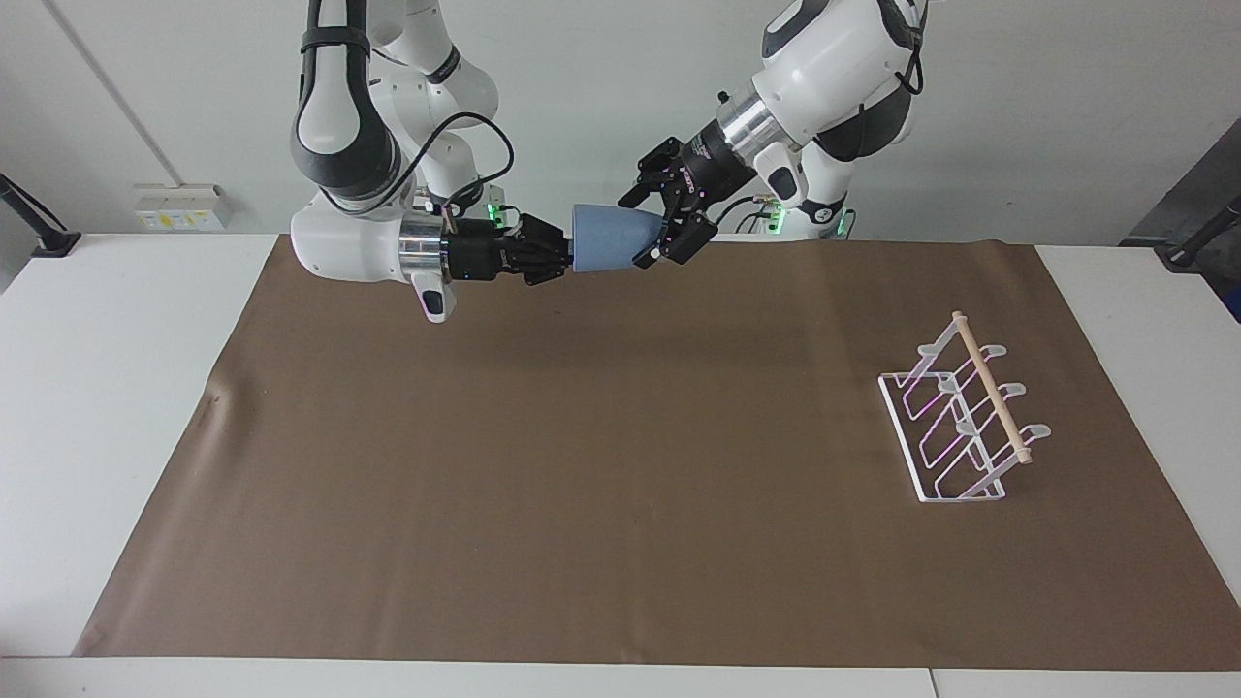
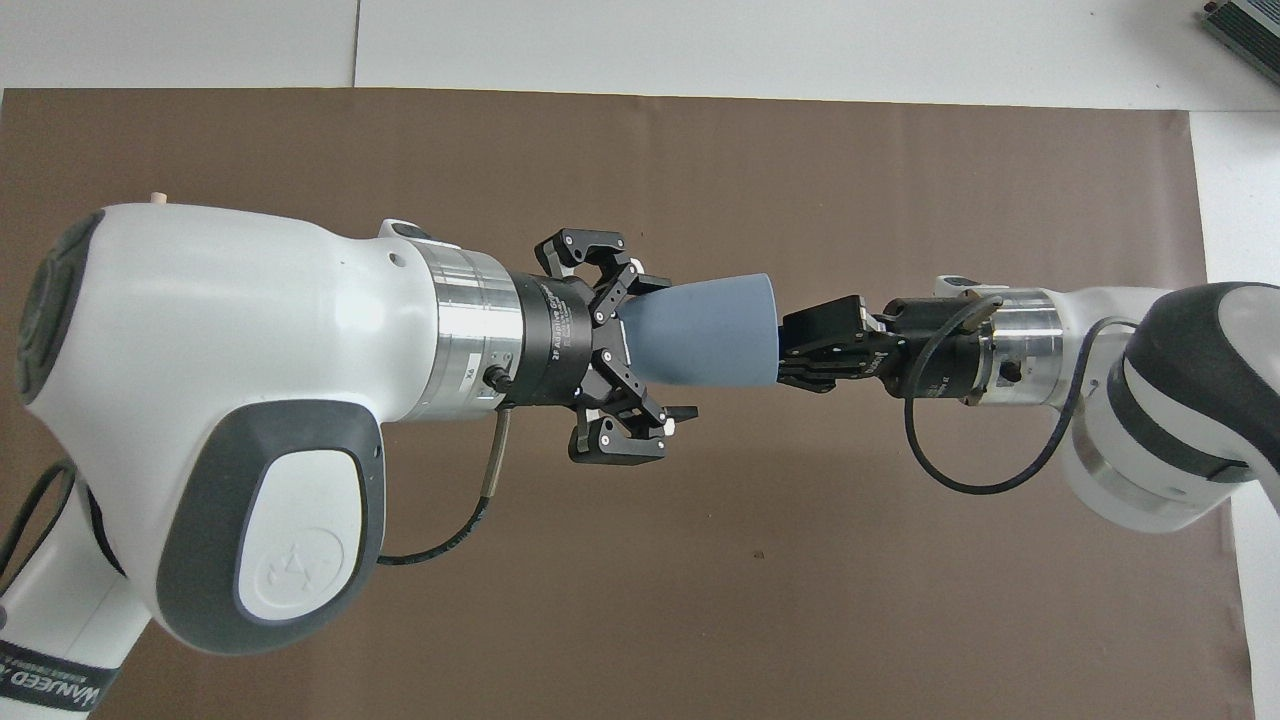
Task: Hang cup on cup holder
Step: 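Close the left gripper around the cup's open end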
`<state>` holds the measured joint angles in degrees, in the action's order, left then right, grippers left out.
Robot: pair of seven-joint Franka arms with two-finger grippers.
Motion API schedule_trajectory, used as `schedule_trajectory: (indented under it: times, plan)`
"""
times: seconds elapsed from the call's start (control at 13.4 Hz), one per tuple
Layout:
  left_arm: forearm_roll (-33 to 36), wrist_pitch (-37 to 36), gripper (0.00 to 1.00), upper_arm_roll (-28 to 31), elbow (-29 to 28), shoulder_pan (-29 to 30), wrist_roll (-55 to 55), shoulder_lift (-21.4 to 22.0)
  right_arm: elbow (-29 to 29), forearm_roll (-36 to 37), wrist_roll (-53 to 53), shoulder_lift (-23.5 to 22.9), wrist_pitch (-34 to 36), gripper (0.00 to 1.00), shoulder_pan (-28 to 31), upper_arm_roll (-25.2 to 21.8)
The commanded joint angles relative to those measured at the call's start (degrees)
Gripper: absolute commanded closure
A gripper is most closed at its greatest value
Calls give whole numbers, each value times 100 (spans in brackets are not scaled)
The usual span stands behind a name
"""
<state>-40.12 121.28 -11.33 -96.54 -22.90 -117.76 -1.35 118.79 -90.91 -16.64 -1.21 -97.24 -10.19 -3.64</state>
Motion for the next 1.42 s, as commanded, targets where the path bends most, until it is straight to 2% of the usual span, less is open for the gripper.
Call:
schedule_trajectory:
  times: [0.0,0.22,0.3,0.37,0.45,0.52,1.04,1.12,1.27,1.34]
  plan:
    - [-31,70,0,60,-32,-224,-90,20,118,-163,118,130,-67,100,26,22]
    - [144,202,0,52,-23,-294,-107,12,118,-172,118,130,-49,100,26,22]
    - [153,298,13,52,-32,-303,-116,20,118,-172,118,130,-41,100,26,22]
    - [162,421,41,43,-32,-355,-212,12,118,-172,118,130,-41,100,26,22]
    - [232,553,92,43,-41,-373,-230,3,118,-172,118,130,-41,100,26,22]
    - [302,641,100,43,-49,-382,-187,-15,118,-172,118,138,-32,100,26,22]
    - [320,633,100,43,-67,-373,-230,-15,118,-172,135,138,-32,98,26,22]
    - [320,633,100,43,-76,-373,-230,-15,118,-172,144,130,-32,86,26,22]
    - [320,625,100,43,-76,-373,-221,-15,118,-172,223,138,-23,73,34,22]
    - [320,642,100,43,-76,-365,-230,-15,118,-172,249,130,-23,64,34,22]
